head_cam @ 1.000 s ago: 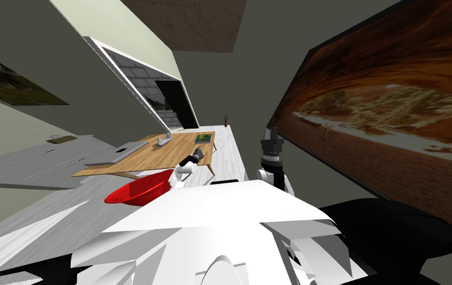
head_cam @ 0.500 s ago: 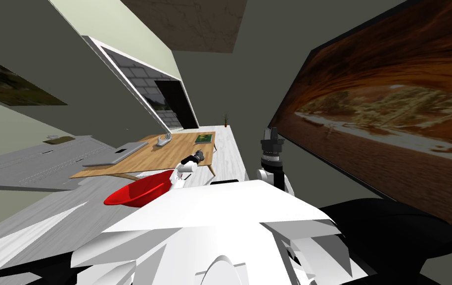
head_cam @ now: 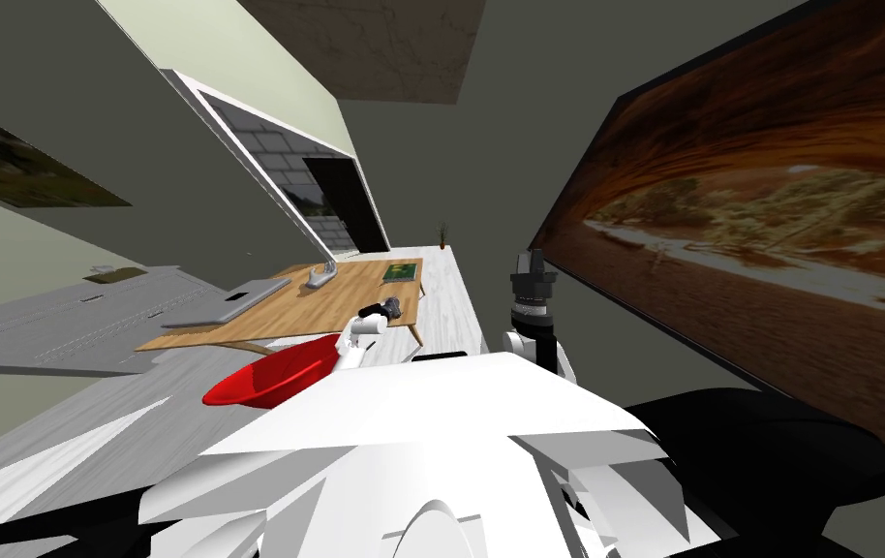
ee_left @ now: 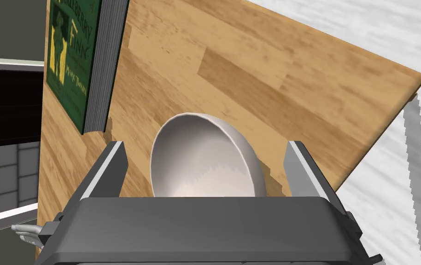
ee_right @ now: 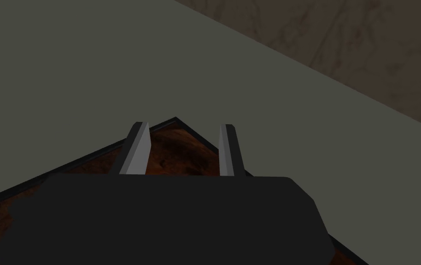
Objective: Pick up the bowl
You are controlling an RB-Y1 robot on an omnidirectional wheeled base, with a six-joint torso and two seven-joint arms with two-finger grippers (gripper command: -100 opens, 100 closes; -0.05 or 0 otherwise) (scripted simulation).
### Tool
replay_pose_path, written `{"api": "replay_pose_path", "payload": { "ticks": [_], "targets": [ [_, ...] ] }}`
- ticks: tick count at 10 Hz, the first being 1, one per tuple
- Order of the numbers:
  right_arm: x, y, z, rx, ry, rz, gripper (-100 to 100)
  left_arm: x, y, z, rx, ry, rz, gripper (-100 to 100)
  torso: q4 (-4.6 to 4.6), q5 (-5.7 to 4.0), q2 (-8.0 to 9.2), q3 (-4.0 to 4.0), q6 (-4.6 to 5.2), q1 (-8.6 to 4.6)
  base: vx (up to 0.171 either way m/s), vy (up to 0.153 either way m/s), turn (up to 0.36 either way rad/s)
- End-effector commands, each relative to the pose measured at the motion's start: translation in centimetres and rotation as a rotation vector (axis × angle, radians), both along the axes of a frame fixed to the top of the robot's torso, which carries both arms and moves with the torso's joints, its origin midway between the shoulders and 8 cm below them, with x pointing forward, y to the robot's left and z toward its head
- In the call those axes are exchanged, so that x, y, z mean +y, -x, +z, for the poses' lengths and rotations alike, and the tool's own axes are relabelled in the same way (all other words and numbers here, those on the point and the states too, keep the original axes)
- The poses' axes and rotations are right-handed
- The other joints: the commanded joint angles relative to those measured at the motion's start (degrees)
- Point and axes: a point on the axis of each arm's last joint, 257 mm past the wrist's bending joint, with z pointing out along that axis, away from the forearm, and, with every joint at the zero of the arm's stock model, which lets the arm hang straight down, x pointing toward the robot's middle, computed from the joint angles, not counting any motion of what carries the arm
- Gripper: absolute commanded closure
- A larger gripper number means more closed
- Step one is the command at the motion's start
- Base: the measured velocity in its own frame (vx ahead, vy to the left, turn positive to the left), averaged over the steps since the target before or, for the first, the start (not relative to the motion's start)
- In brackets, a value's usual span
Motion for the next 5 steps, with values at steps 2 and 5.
{"api": "replay_pose_path", "payload": {
  "ticks": [2, 5],
  "targets": [
    [0.0, 0.0, 0.0, 0.0, 0.0, 0.0, 0, 0.3, 1.0, -1.8, 0.088, 0.006, 0.009, -100, 0.0, 0.0, 0.02, 0.01, 0.0, -0.02, 0.031, 0.026, 0.004],
    [0.0, 0.0, 0.0, 0.0, 0.0, 0.0, 0, 0.5, 1.8, -3.0, 0.148, 0.008, 0.014, -100, 0.0, 0.0, 0.0, 0.0, 0.0, 0.0, 0.03, 0.026, 0.006]
  ]
}}
